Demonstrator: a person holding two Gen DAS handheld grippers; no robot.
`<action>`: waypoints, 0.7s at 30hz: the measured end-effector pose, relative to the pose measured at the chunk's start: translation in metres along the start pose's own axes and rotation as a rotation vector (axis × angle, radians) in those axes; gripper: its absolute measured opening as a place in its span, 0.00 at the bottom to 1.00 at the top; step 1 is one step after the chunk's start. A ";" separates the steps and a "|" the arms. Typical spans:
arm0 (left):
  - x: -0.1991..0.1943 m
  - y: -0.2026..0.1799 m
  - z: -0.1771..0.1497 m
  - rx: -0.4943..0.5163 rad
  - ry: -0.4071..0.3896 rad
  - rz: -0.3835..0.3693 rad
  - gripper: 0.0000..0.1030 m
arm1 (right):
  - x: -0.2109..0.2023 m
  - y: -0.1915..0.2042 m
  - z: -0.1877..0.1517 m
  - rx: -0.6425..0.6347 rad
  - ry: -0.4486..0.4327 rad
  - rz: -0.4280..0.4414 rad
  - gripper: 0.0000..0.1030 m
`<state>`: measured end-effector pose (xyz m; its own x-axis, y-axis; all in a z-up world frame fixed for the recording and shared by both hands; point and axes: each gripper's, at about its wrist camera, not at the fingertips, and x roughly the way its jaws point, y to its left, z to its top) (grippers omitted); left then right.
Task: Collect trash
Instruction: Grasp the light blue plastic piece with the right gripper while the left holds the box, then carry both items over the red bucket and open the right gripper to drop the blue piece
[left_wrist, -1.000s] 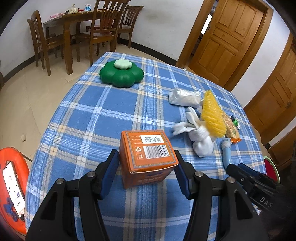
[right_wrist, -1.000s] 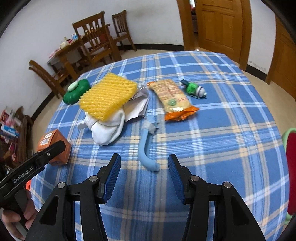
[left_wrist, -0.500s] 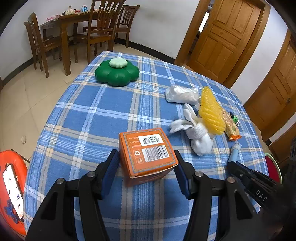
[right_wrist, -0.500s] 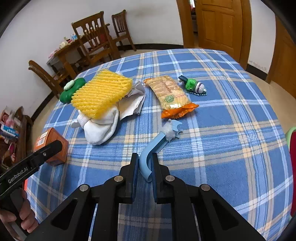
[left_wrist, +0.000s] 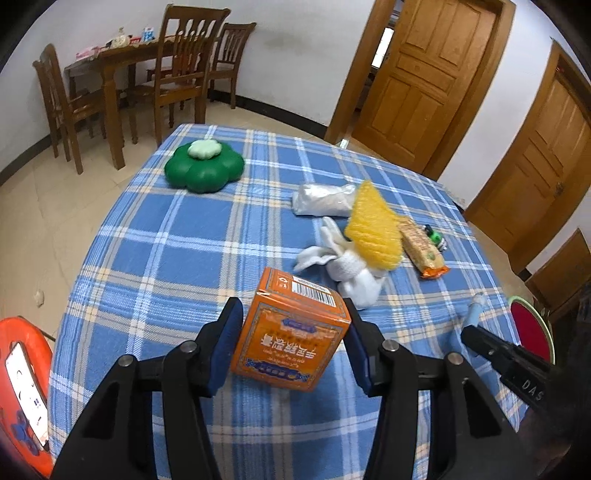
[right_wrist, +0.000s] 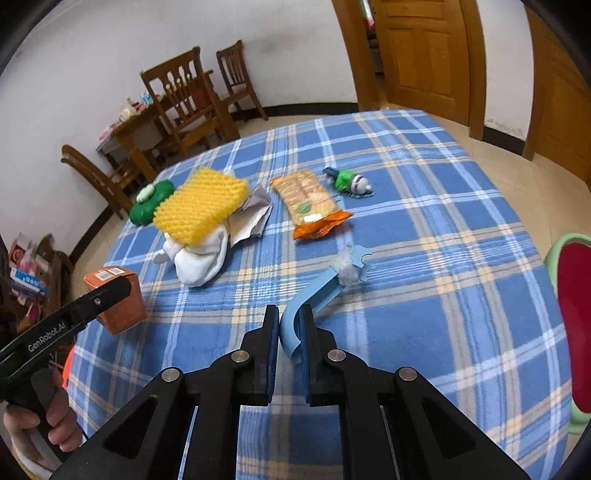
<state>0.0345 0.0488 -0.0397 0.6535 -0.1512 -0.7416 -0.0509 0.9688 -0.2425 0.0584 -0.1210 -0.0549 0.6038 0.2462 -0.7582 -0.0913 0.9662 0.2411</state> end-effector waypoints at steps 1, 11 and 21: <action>-0.001 -0.002 0.000 0.003 -0.002 -0.002 0.52 | -0.005 -0.002 0.000 0.007 -0.009 0.002 0.10; -0.011 -0.030 0.002 0.058 -0.012 -0.043 0.52 | -0.045 -0.029 -0.004 0.071 -0.094 -0.001 0.10; -0.012 -0.078 0.007 0.143 0.010 -0.135 0.52 | -0.077 -0.071 -0.011 0.166 -0.157 -0.051 0.10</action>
<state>0.0362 -0.0239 -0.0072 0.6400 -0.2828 -0.7145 0.1445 0.9575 -0.2495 0.0099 -0.2073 -0.0201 0.7212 0.1695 -0.6717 0.0668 0.9481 0.3110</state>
